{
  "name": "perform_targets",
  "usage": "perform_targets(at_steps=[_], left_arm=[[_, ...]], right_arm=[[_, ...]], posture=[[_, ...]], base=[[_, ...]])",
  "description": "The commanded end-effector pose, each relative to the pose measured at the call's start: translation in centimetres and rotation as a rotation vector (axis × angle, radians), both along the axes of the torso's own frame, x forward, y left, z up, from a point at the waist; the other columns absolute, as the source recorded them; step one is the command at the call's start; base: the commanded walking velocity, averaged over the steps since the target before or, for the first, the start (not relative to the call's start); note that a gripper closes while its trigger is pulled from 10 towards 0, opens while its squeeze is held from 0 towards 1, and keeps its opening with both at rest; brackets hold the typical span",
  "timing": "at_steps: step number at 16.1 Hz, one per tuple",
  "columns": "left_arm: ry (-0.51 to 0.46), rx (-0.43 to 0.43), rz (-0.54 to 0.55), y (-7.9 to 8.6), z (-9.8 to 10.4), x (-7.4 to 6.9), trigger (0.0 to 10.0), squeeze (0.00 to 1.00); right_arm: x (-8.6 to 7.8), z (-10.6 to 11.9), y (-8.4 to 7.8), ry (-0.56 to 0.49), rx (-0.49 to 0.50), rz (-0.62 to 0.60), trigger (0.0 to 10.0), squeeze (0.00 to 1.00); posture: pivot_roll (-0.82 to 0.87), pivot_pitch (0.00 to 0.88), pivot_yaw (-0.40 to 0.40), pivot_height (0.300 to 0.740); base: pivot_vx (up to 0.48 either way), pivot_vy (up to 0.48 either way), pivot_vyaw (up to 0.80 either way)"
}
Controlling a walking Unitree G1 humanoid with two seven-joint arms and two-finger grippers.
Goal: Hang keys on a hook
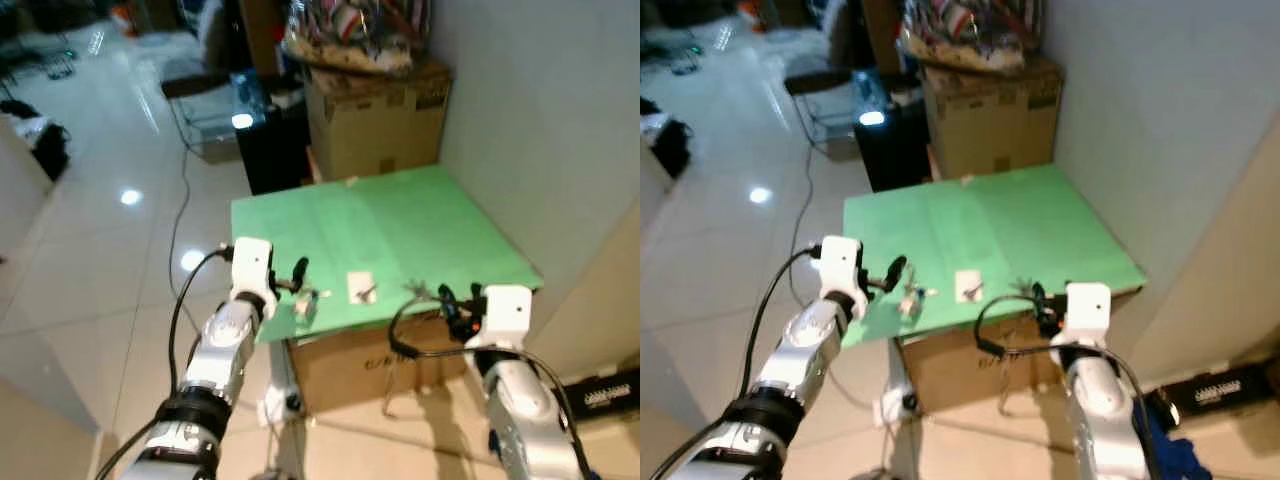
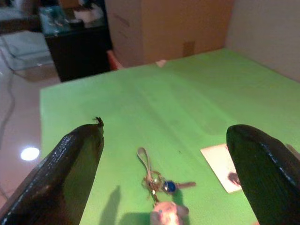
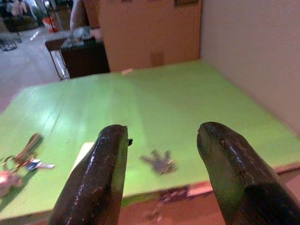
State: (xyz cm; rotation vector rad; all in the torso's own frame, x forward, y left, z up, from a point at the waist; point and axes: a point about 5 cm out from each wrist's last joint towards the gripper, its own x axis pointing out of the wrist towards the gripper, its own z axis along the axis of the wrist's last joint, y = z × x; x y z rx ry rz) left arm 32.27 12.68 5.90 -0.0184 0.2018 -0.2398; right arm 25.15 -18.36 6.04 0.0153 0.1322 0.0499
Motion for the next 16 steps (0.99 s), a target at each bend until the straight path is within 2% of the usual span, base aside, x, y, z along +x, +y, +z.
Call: perform_targets(at_steps=[1, 3, 6, 9, 16], left_arm=[[-0.013, 0.036, 0.039, 1.0, 0.3, 0.4, 10.0, 0.0], [0.016, 0.041, 0.098, 1.5, 0.2, 0.8, 10.0, 0.0], [0.007, 0.033, 0.109, 1.1, 0.7, 1.3, 10.0, 0.0], [0.025, 0.051, 0.094, 0.7, 0.2, 1.2, 10.0, 0.0], [0.031, 0.06, 0.083, -0.6, 0.4, 1.8, 10.0, 0.0]], right_arm=[[0.4, 0.4, 0.6, -0.015, 0.02, 0.021, 10.0, 0.0], [0.5, 0.4, 0.8, -0.013, 0.011, 0.034, 10.0, 0.0], [0.6, 0.4, 1.0, -0.014, -0.008, 0.058, 10.0, 0.0], [0.7, 0.4, 0.9, -0.017, 0.022, 0.036, 10.0, 0.0], [0.7, 0.1, 1.0, 0.007, 0.004, 0.035, 10.0, 0.0]], posture=[[-0.14, 0.0, 0.096, 0.74], [-0.14, 0.0, 0.091, 0.74], [-0.14, 0.0, 0.088, 0.74], [-0.15, 0.0, 0.092, 0.74], [-0.15, 0.0, 0.086, 0.74]], base=[[0.0, -0.416, 0.57], [0.137, -0.403, 0.54], [0.36, -0.311, 0.47], [0.0, 0.0, 0.28], [0.0, 0.0, 0.0]])
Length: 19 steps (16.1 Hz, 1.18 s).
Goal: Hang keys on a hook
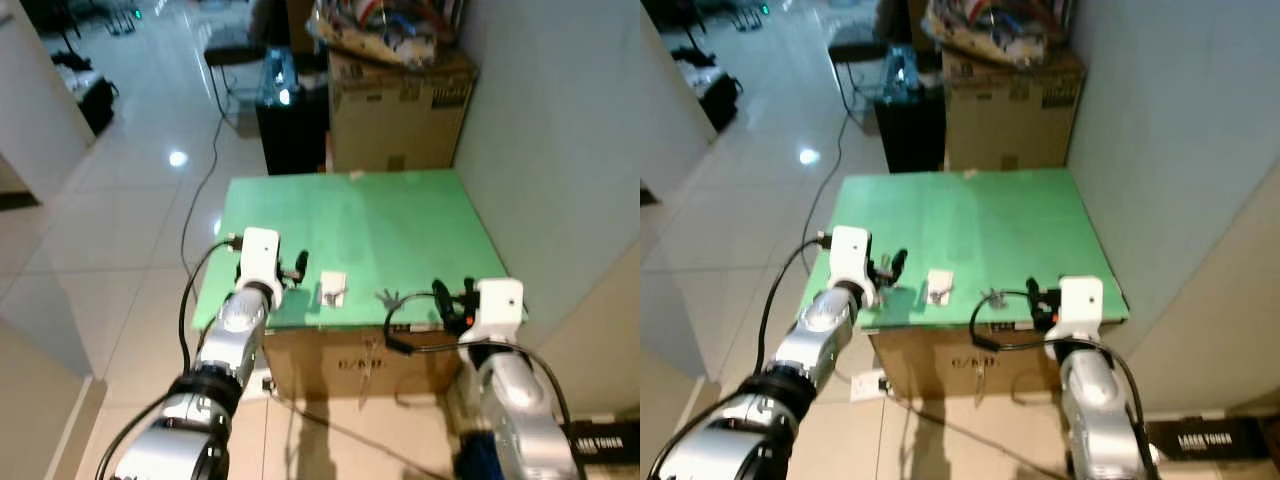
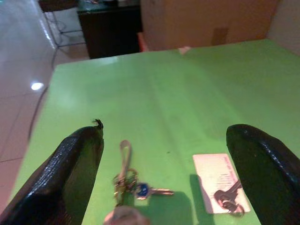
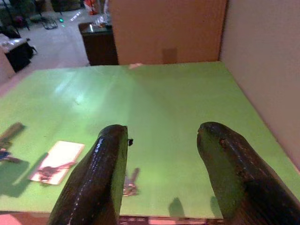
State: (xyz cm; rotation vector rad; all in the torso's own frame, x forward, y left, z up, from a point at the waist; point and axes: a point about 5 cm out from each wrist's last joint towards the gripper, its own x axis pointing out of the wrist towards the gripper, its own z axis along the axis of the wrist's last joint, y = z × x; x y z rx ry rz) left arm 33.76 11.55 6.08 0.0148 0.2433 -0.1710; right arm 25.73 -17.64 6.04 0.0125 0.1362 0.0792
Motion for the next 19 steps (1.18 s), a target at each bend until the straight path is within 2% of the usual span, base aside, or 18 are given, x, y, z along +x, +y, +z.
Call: perform_targets(at_steps=[1, 3, 6, 8, 10, 16, 19], left_arm=[[-0.002, 0.006, 0.022, 0.3, 0.3, 0.4, 10.0, 0.0], [0.035, -0.086, 0.069, 0.0, 0.1, 0.6, 10.0, 0.0], [0.081, -0.07, 0.075, -1.6, -0.2, 0.8, 10.0, 0.0], [0.119, -0.072, 0.101, -1.5, -0.6, 0.7, 10.0, 0.0], [0.185, -0.104, 0.192, -1.0, -0.9, 0.9, 10.0, 0.0], [0.096, -0.095, 0.219, -1.0, 0.5, 1.7, 10.0, 0.0], [0.103, -0.018, 0.196, -1.1, 0.3, 1.6, 10.0, 0.0]], right_arm=[[0.1, 0.1, 0.2, 0.004, 0.006, 0.005, 10.0, 0.0], [0.0, 0.0, 0.2, 0.006, 0.007, 0.006, 10.0, 0.0], [-0.3, 0.1, 1.1, 0.008, 0.017, 0.044, 10.0, 0.0], [-0.7, -0.1, 1.2, 0.017, 0.011, 0.063, 10.0, 0.0], [-1.8, -0.4, 0.7, 0.037, 0.011, 0.066, 10.0, 0.0], [-2.5, -0.4, 0.8, 0.047, 0.013, 0.066, 10.0, 0.0], [-2.5, -0.6, 1.1, 0.06, 0.02, 0.082, 10.0, 0.0]], posture=[[-0.15, 0.0, 0.083, 0.74], [-0.16, 0.0, 0.078, 0.74], [-0.18, 0.0, 0.074, 0.74], [-0.19, 0.0, 0.075, 0.74], [-0.21, 0.0, 0.079, 0.74], [-0.23, 0.0, 0.091, 0.74], [-0.22, 0.0, 0.09, 0.74]], base=[[0.0, 0.0, 0.0], [0.0, 0.0, 0.0], [0.48, 0.0, 0.0], [0.48, 0.0, 0.0], [0.48, 0.0, 0.0], [0.475, 0.0, 0.0], [0.0, 0.0, 0.0]])
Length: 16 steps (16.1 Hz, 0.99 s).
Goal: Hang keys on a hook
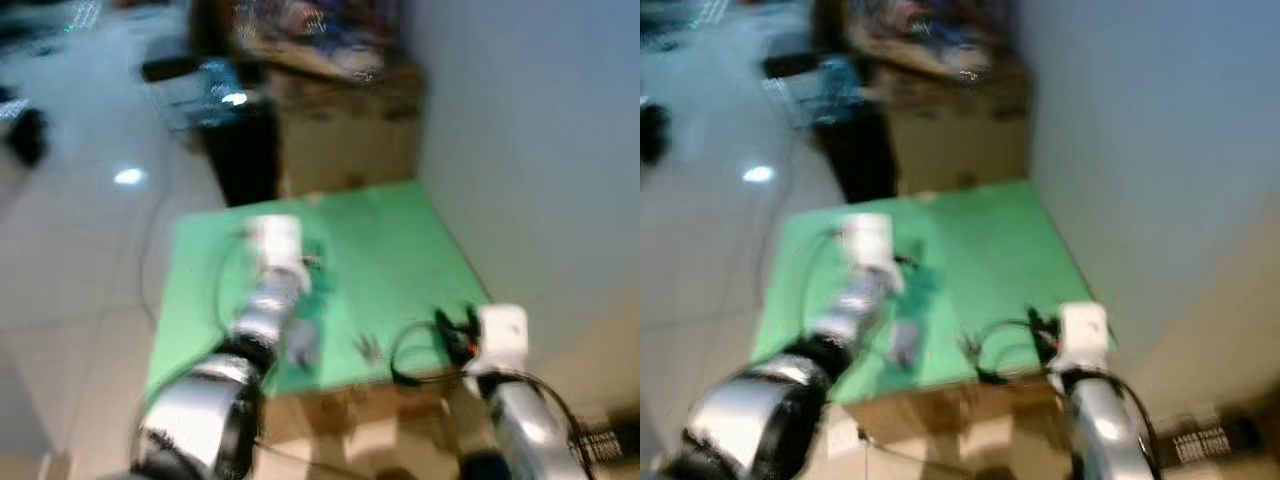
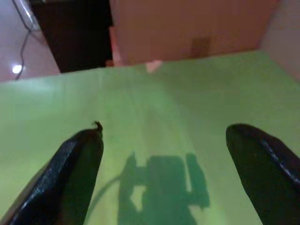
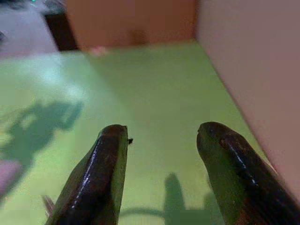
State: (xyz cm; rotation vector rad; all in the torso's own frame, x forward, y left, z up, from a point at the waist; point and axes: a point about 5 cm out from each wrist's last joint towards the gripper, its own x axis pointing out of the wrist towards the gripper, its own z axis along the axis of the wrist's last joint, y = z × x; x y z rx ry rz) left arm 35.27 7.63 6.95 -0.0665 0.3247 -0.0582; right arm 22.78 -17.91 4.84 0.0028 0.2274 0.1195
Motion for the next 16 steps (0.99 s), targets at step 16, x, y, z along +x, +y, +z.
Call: perform_targets(at_steps=[16], left_arm=[[0.363, 0.031, 0.047, 5.4, -8.0, -5.6, 10.0, 0.0]], right_arm=[[-1.9, -0.9, 2.4, 0.058, 0.033, 0.083, 10.0, 0.0]], posture=[[-0.21, 0.045, 0.123, 0.74]], base=[[0.0, 0.0, 0.3]])
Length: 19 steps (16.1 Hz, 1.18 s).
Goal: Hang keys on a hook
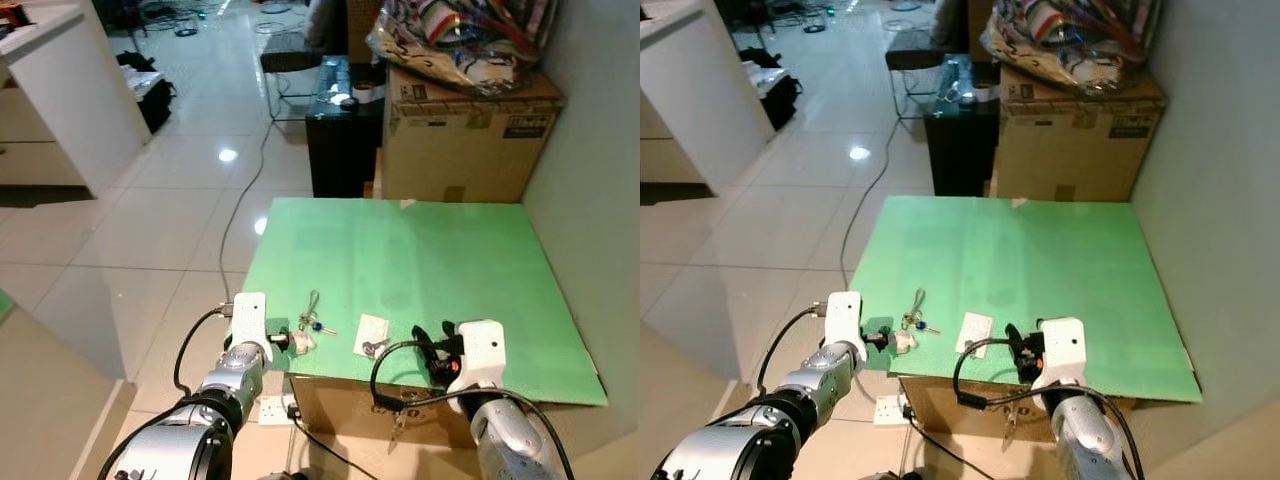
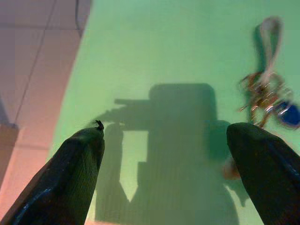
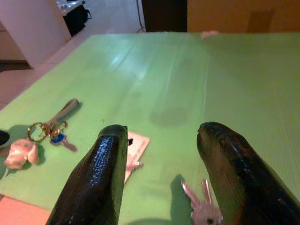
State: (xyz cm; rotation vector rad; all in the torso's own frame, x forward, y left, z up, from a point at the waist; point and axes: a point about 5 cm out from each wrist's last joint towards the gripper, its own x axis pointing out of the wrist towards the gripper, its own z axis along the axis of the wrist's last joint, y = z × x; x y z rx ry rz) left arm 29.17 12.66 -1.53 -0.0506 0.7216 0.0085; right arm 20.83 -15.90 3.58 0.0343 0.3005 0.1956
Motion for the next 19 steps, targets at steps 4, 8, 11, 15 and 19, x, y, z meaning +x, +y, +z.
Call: perform_targets(at_steps=[4, 8, 11, 15, 19], left_arm=[[-0.143, -0.024, -0.096, -0.4, 1.8, 1.5, 10.0, 0.0], [-0.083, -0.022, -0.139, -0.4, 0.9, 0.6, 10.0, 0.0], [-0.055, -0.044, -0.144, -0.5, 0.5, 0.1, 10.0, 0.0], [-0.045, -0.09, -0.168, -1.6, 0.3, -0.2, 10.0, 0.0], [-0.028, -0.101, -0.247, -3.2, 0.1, -0.7, 10.0, 0.0]], right_arm=[[-0.3, -0.1, 0.5, -0.009, -0.008, 0.017, 10.0, 0.0], [-0.3, -0.4, 0.6, 0.004, -0.064, 0.046, 10.0, 0.0], [0.4, -1.6, 1.0, 0.061, -0.149, 0.136, 10.0, 0.0], [0.4, -1.8, 1.3, 0.069, -0.147, 0.177, 10.0, 0.0], [0.3, -2.0, 1.7, 0.073, -0.141, 0.194, 10.0, 0.0]], posture=[[-0.21, 0.047, 0.145, 0.74], [-0.22, 0.048, 0.147, 0.74], [-0.22, 0.053, 0.125, 0.74], [-0.21, 0.054, 0.101, 0.74], [-0.21, 0.052, 0.1, 0.74]], base=[[0.0, 0.0, 0.0], [0.0, 0.0, 0.0], [0.0, 0.0, 0.0], [0.0, 0.0, 0.0], [0.0, 0.0, 0.0]])
